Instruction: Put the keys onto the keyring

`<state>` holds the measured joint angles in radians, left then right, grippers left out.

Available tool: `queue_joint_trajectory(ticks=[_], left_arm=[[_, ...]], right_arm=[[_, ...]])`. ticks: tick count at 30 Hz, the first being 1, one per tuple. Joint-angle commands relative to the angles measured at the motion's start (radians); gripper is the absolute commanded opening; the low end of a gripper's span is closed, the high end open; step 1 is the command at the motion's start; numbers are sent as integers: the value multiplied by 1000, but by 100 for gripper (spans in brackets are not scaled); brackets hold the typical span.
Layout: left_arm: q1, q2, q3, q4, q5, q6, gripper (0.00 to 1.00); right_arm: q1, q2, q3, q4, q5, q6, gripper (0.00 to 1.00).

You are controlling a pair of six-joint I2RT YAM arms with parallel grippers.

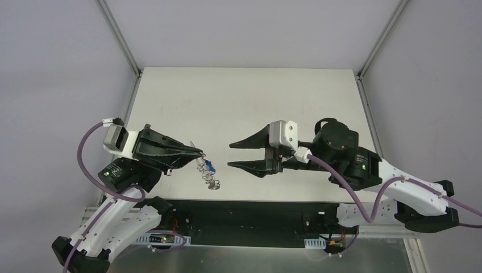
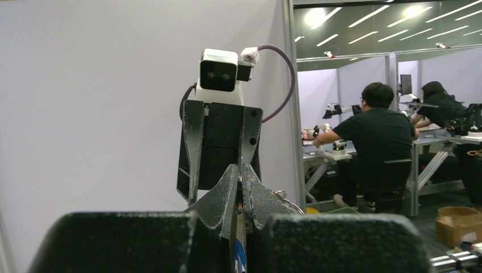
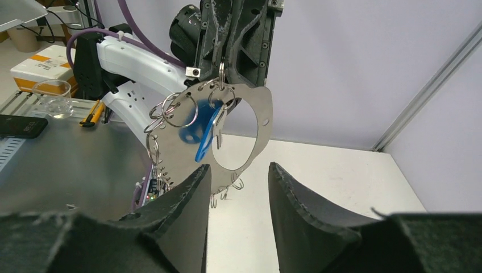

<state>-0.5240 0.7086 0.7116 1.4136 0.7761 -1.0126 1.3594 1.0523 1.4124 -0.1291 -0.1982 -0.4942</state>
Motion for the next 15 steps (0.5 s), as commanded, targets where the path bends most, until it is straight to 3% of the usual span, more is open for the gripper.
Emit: queue_joint_trajectory(ticks=[1, 9, 15], left_arm=[[-5, 21, 71, 68, 38, -127, 0], [-5, 20, 56, 68, 45, -207, 0], [-5, -39, 4, -41, 5, -127, 0]], right_arm=[[2, 6, 86, -98, -32, 49, 45], [3, 1, 113, -185, -86, 101, 46], [3, -8, 83, -193, -108, 194, 54]])
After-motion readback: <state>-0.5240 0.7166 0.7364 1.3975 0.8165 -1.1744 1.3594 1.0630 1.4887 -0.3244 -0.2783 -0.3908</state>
